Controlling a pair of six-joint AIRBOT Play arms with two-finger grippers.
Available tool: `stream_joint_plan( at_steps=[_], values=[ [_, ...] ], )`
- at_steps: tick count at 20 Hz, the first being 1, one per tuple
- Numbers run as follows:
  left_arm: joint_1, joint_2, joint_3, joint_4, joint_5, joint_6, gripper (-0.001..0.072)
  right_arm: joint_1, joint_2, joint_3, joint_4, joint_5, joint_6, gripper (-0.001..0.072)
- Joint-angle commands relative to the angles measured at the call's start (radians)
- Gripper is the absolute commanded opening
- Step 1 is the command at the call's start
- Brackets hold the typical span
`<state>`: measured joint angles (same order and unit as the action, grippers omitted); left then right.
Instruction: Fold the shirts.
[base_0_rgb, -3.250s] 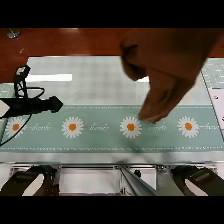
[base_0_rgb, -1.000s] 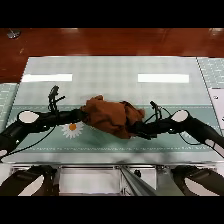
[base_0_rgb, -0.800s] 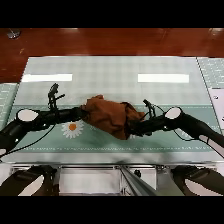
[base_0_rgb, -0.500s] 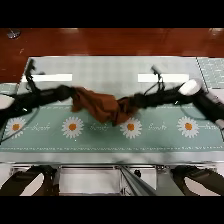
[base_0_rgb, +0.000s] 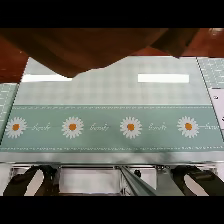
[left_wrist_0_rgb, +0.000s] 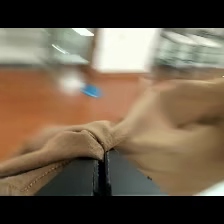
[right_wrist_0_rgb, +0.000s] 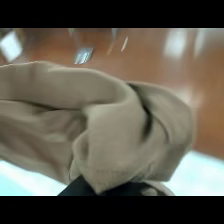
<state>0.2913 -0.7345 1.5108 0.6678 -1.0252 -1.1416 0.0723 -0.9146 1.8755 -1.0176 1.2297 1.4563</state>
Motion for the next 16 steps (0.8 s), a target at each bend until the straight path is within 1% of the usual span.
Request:
stream_joint_plan(
  at_steps=[1,3,4,5,6,7,8,10,11,12,14,15,16],
  values=[
    [0.078,0.108,0.126,0.293,-0.062,-0.095,0.0022,-0.007,0.161,0.077,-0.179,0.095,0.032,0.0020],
    [0.082,0.167,0.118,0.396,-0.158,-0.111,0.0022,-0.007,0.216,0.077,-0.253,0.195,0.054,0.0020],
    [0.081,0.188,0.099,0.407,-0.199,-0.127,0.0022,-0.007,0.228,0.074,-0.277,0.265,0.068,0.0020],
    [0.075,0.210,0.061,0.406,-0.233,-0.148,0.0023,-0.007,0.237,0.050,-0.276,0.330,0.086,0.0020],
    [0.067,0.227,0.015,0.405,-0.266,-0.189,0.0022,-0.007,0.244,0.008,-0.256,0.390,0.098,0.0020],
    [0.061,0.239,-0.047,0.394,-0.314,-0.219,0.0022,-0.007,0.253,-0.064,-0.220,0.439,0.100,0.0020],
    [0.059,0.245,-0.116,0.369,-0.364,-0.225,0.0023,-0.007,0.265,-0.156,-0.186,0.456,0.100,0.0020],
    [0.057,0.246,-0.306,0.292,-0.419,-0.221,0.0023,-0.007,0.293,-0.394,-0.154,0.417,0.084,0.0020],
    [0.057,0.243,-0.420,0.265,-0.394,-0.206,0.0023,-0.007,0.298,-0.525,-0.172,0.373,0.071,0.0020],
    [0.057,0.234,-0.521,0.255,-0.333,-0.192,0.0022,-0.008,0.294,-0.641,-0.207,0.312,0.069,0.0020],
    [0.057,0.171,-0.676,0.246,-0.159,-0.176,0.0023,-0.008,0.258,-0.854,-0.329,0.107,0.090,0.0020],
    [0.051,0.122,-0.708,0.243,-0.090,-0.176,0.0023,-0.011,0.214,-0.911,-0.379,0.031,0.127,0.0020],
    [0.032,0.055,-0.716,0.243,-0.025,-0.175,0.0023,-0.029,0.146,-0.940,-0.385,-0.037,0.145,0.0020]
  ],
)
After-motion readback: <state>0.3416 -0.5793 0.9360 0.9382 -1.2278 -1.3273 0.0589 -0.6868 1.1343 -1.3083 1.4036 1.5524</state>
